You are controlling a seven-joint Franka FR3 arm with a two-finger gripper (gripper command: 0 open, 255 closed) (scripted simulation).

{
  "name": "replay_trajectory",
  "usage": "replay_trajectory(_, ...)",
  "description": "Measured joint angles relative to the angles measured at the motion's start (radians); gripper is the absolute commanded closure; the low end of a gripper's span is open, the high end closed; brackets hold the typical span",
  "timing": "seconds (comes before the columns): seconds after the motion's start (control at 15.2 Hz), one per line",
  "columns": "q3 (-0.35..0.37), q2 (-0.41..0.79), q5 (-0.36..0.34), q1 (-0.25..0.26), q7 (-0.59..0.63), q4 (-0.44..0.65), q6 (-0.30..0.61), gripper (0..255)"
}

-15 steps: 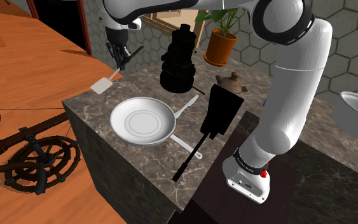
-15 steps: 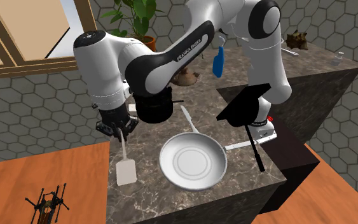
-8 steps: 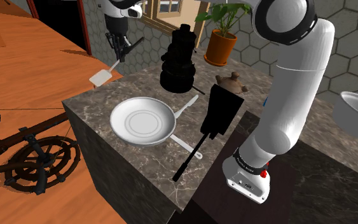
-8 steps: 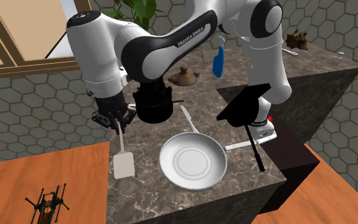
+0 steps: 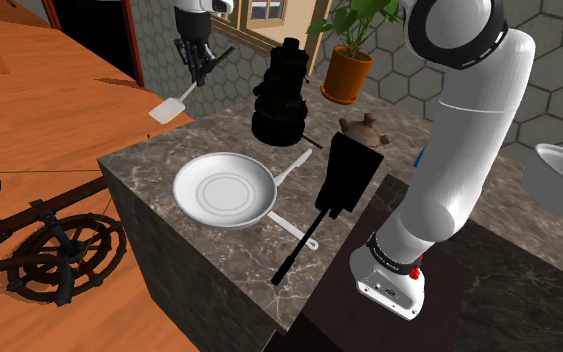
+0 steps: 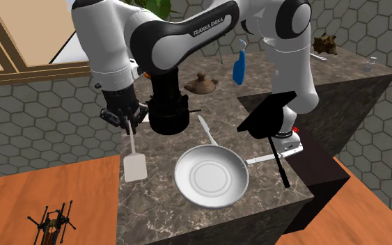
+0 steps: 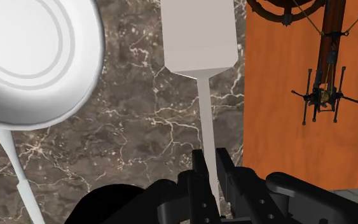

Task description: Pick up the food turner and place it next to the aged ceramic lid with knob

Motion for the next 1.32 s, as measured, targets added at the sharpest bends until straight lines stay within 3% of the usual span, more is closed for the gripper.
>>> replay_trajectory(0.33,-0.029,-0.097,0.042,-0.093,-0.111,-0.135,0.056,255)
replay_trajectory(0.73,-0.079,-0.157,0.072,-0.186,-0.253,-0.207,0.085,255)
replay_trajectory(1.32,-0.155,-0.203,0.096,-0.303,-0.457,-0.234,0.112,255)
